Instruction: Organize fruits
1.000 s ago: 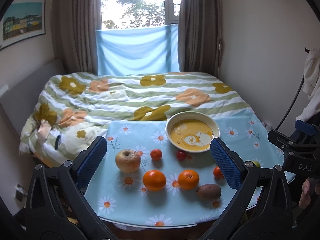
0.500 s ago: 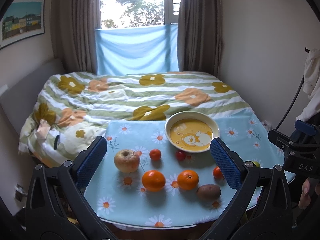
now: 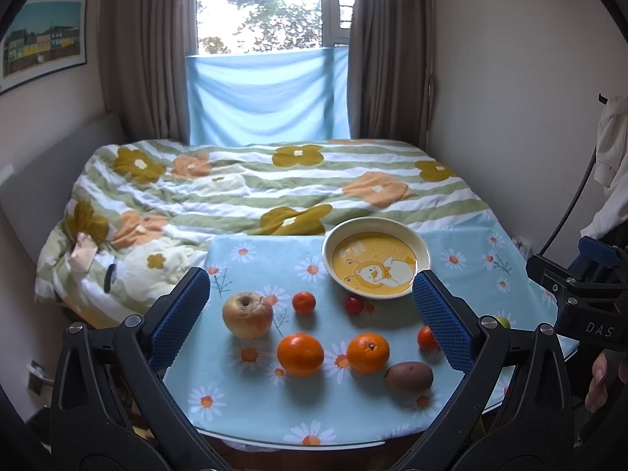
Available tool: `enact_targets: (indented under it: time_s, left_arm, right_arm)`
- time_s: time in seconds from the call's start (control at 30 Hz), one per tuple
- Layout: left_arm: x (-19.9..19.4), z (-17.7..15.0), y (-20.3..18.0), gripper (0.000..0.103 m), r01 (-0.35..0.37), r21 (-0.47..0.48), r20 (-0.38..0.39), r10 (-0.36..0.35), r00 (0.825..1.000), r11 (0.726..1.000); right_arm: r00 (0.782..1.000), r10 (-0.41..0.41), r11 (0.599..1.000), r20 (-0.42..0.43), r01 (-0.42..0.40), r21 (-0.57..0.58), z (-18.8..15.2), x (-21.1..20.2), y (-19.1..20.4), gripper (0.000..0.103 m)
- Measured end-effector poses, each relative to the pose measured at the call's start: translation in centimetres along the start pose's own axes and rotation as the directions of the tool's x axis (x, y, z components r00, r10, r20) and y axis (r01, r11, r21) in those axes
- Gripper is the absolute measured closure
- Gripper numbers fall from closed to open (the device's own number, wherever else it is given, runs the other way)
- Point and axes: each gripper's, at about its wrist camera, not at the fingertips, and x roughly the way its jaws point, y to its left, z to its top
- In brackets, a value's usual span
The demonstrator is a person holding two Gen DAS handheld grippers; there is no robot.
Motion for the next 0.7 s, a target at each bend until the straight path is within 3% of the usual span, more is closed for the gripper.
enact_targets:
  time_s: [0.7]
  left_arm:
    - [0.26, -0.15, 0.04, 0.0, 0.001, 0.0, -0.002, -0.001, 1.0, 1.0]
  right_arm:
    - [1.0, -0.006, 1.0, -0.005, 0.006, 0.012, 0.04, 0.13, -0.1, 0.0]
